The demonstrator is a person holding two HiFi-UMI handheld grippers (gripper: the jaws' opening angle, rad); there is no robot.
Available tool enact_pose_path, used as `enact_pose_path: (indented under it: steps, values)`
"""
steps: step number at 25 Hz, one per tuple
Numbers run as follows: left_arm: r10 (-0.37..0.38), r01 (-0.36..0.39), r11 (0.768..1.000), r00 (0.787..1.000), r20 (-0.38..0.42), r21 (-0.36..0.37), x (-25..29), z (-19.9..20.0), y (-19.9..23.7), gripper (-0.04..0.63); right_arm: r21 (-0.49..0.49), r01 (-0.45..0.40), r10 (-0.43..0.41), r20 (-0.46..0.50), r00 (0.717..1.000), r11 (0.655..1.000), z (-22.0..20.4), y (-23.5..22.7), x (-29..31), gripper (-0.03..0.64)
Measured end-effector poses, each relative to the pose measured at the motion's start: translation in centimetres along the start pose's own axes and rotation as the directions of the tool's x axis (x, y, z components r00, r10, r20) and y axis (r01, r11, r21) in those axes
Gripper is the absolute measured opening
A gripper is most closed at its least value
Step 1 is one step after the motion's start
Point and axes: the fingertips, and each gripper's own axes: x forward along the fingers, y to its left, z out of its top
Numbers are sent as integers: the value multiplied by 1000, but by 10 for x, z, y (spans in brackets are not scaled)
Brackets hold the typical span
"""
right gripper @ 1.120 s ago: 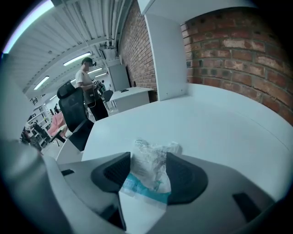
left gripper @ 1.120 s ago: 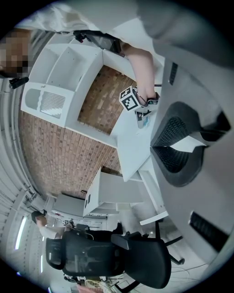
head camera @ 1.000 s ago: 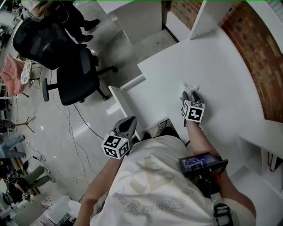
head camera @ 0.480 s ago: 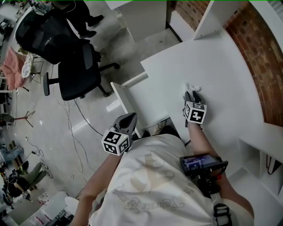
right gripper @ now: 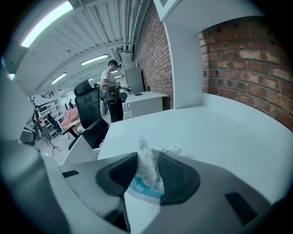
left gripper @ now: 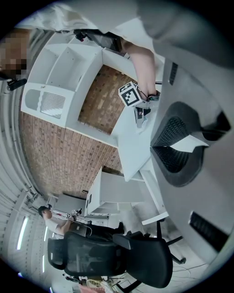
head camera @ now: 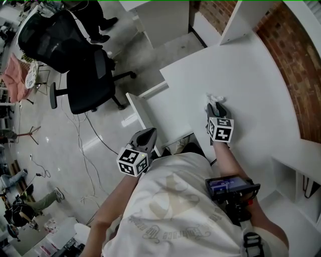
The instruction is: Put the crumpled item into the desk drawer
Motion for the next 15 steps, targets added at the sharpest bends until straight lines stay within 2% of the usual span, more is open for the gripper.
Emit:
enact_pose_path:
  steps: [15]
  values:
    - [38, -38, 999, 999, 15, -16, -6, -3, 1, 20, -132, -185, 188, 10, 982, 974, 13, 62, 4, 163]
